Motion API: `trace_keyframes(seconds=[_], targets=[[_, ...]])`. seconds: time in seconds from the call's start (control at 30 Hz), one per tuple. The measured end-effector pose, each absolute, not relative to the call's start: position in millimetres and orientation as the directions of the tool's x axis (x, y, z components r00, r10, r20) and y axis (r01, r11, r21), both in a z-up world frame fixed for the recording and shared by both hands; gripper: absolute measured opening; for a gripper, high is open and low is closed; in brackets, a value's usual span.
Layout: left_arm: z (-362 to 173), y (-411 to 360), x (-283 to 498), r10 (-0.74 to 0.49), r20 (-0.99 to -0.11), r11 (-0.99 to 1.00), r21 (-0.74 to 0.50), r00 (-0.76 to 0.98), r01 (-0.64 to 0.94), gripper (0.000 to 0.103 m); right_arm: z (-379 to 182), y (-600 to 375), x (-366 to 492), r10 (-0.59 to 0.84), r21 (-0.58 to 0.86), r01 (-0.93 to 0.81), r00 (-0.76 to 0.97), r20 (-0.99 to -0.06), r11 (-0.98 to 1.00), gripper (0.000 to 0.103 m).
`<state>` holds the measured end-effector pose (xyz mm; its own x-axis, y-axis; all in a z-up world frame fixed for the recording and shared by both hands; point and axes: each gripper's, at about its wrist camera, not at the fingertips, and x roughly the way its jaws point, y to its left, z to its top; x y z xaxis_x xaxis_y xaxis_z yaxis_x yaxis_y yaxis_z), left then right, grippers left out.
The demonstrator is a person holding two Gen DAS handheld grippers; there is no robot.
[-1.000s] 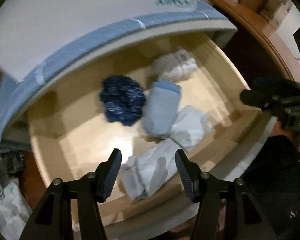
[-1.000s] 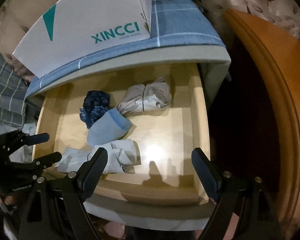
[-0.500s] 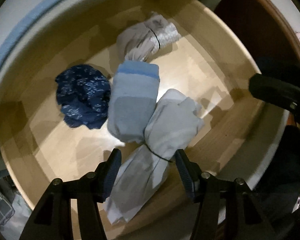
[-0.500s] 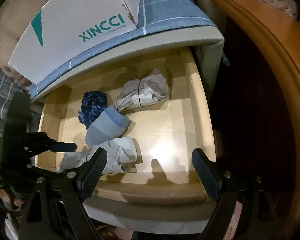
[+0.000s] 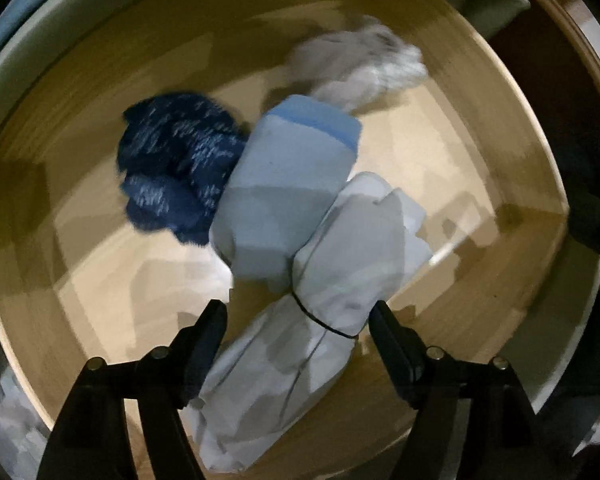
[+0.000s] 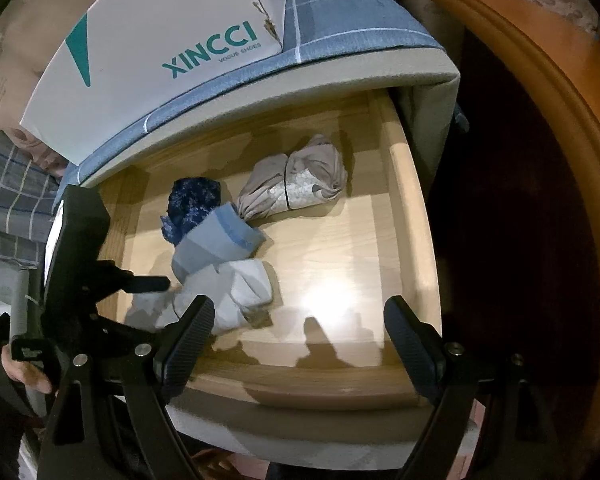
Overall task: Take underwear out of drawer
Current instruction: 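Reach the left tool to the white black-banded rolled garment and grasp it, then move the right tool into the drawer and grasp the grey hexagon-patterned rolled garment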
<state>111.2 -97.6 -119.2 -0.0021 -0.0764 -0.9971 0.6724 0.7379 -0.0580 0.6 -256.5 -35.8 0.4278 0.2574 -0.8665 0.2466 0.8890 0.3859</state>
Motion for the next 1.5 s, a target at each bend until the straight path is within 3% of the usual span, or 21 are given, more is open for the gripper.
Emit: trace_keyframes(seconds=[0.53,0.7,0.8,0.93,1.1,1.5], targets=[[-121,-6,135,-0.107,-0.994,0.943,-0.102,-0.004,0.317,0.074,-38,-245,10,0.222,0.323,0.221,0.384,-0.896,0.92,0.085],[-119,6,125,-0.102,-0.995,0.958,-0.097,0.007,0.269,0.068,-33,-237,21,0.236,0.317,0.158,0.39,-0.89,0.935,0.085],[-115,6,119,-0.094,-0.995,0.961,-0.083,0.027,0.262,0.064,-26,-224,35,0.254,0.292,0.034,0.402,-0.879,0.956,0.085],[-111,14,115,-0.096,-0.994,0.968,-0.083,0.044,0.238,0.058,-24,-206,57,0.212,0.149,-0.181,0.402,-0.891,0.972,0.081],[-110,23,115,-0.112,-0.993,0.974,-0.1,0.048,0.205,0.055,-38,-204,76,0.147,0.021,-0.311,0.388,-0.91,0.95,0.063],[-108,21,115,-0.097,-0.993,0.972,-0.082,0.06,0.22,0.055,-86,-188,105,-0.038,-0.252,-0.459,0.426,-0.904,0.852,0.06]])
